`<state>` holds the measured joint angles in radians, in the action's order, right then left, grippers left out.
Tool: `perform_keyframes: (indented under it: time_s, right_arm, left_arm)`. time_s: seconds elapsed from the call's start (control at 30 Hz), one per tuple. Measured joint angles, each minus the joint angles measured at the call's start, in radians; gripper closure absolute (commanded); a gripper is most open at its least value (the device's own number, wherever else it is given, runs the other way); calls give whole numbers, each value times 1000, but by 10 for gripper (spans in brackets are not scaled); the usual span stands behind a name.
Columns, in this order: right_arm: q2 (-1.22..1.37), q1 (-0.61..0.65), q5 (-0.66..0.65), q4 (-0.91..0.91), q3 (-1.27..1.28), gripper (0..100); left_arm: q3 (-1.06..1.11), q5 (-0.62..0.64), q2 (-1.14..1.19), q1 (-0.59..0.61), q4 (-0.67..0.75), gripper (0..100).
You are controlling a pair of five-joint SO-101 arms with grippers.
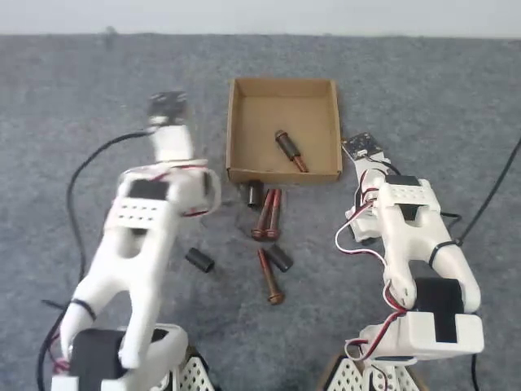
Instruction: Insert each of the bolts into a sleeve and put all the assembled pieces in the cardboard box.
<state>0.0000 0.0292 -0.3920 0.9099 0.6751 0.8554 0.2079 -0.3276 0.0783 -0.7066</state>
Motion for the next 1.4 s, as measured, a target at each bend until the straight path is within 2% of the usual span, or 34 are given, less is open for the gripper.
perform_keyframes:
  time_s: [0.1,0.2,0.33,0.77,0.93,1.3,1.4]
  right_arm:
    - [0,0,6,0,0,992]
    - [0,0,60,-9,0,992]
    - [2,0,130,-26,-6,992]
    - [2,-21,146,-69,-295,992]
    - [20,-25,149,-313,-295,992]
    - [226,-26,149,-1175,-199,992]
    - [301,-23,149,-1293,-227,992]
  left_arm:
    - [130,-14,0,91,166,988]
    - [218,-18,0,123,272,988]
    - [233,-35,0,126,302,988]
    - [233,-101,0,135,308,988]
    - [233,-101,0,135,308,988]
    - [233,-101,0,135,308,988]
    - [233,-101,0,135,308,988]
